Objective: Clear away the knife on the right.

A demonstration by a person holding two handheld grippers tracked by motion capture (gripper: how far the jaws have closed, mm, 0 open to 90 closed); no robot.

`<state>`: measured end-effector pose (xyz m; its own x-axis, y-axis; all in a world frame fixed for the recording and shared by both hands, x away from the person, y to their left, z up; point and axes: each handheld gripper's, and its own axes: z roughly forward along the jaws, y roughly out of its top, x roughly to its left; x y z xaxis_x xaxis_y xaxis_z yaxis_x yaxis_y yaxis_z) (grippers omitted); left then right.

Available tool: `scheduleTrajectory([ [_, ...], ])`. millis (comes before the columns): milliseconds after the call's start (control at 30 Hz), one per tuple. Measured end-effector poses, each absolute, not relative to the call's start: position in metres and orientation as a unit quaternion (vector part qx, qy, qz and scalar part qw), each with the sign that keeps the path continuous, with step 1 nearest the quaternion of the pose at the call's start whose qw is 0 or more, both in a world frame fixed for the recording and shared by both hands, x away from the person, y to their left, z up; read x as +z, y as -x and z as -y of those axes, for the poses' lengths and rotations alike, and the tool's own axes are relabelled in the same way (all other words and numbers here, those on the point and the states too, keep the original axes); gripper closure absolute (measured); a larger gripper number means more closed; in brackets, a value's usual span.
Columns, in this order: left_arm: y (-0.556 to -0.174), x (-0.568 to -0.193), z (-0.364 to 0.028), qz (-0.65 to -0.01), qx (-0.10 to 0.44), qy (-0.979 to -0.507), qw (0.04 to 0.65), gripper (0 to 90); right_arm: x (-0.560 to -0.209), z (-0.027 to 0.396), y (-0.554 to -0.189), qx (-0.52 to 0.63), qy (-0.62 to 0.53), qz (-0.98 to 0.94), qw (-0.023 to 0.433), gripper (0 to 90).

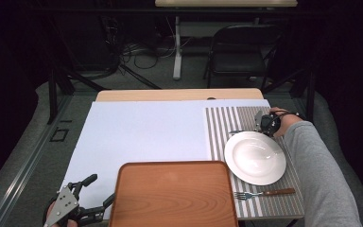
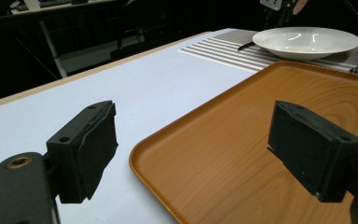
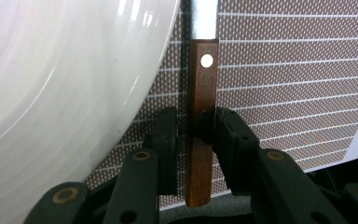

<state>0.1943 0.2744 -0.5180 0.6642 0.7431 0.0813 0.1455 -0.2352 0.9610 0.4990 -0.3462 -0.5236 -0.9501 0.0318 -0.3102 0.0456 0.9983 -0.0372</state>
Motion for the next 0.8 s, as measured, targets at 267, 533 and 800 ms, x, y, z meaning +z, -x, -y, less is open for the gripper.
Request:
scheduleTrajectory([
  [267,-0.1944,-0.5182,-0.2743,-0.303,0.278,-0.735,0.539,15.2,-0.5254,0.3442,-0.5009,-0.036,-0.014,-0.988,0.151,71.2],
  [533,-0.1945,-0.5185,-0.2744,-0.303,0.277,-0.735,0.539,15.2,-0.5255,0.3442,-0.5009,-0.036,-0.018,-0.989,0.145,73.9],
  [800,-0.1951,-0.5189,-0.2748,-0.304,0.276,-0.736,0.539,15.2,-0.525,0.3432,-0.5022,-0.041,-0.006,-0.989,0.143,75.7],
])
